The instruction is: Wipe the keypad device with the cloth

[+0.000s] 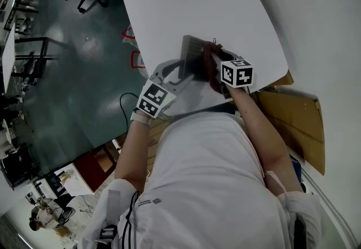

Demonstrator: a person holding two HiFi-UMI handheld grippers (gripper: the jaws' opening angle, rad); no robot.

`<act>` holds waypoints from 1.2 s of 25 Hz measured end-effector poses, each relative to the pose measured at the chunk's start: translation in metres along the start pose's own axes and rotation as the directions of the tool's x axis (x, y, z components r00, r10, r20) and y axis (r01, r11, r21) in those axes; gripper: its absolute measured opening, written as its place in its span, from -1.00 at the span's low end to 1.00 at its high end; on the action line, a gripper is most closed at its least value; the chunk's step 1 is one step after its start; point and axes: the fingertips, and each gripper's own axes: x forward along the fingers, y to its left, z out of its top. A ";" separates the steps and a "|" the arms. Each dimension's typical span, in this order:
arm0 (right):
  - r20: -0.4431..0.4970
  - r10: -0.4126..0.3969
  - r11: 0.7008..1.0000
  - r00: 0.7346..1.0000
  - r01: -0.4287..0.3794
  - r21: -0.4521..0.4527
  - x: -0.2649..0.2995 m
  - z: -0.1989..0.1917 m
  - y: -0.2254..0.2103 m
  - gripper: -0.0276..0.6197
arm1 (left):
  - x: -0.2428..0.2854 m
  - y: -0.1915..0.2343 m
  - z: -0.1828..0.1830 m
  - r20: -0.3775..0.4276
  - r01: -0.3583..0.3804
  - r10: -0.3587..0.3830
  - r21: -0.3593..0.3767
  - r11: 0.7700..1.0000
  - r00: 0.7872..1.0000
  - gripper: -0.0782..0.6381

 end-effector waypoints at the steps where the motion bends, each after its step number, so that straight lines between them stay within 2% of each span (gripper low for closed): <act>1: -0.013 0.006 1.000 1.000 -0.006 -0.017 -0.002 -0.003 0.003 -0.66 | 0.000 0.000 0.000 0.001 0.000 0.000 0.000 1.000 1.000 -0.16; 5: -0.064 0.034 0.996 0.997 -0.039 -0.077 -0.009 -0.014 0.013 -0.67 | 0.000 0.000 0.000 0.001 0.001 -0.001 0.000 1.000 1.000 -0.16; 12: -0.093 0.058 0.990 0.994 -0.069 -0.119 -0.019 -0.026 0.030 -0.67 | 0.001 0.000 0.000 0.000 0.006 -0.006 0.003 1.000 1.000 -0.16; 20: -0.144 0.120 0.967 0.982 -0.149 -0.206 -0.027 -0.033 0.059 -0.67 | 0.001 0.000 -0.002 -0.009 0.003 -0.003 0.016 1.000 1.000 -0.16; 30: -0.086 0.238 0.927 0.967 -0.253 -0.276 -0.026 -0.012 0.095 -0.67 | 0.001 0.001 -0.002 -0.029 0.009 -0.008 0.030 1.000 1.000 -0.16</act>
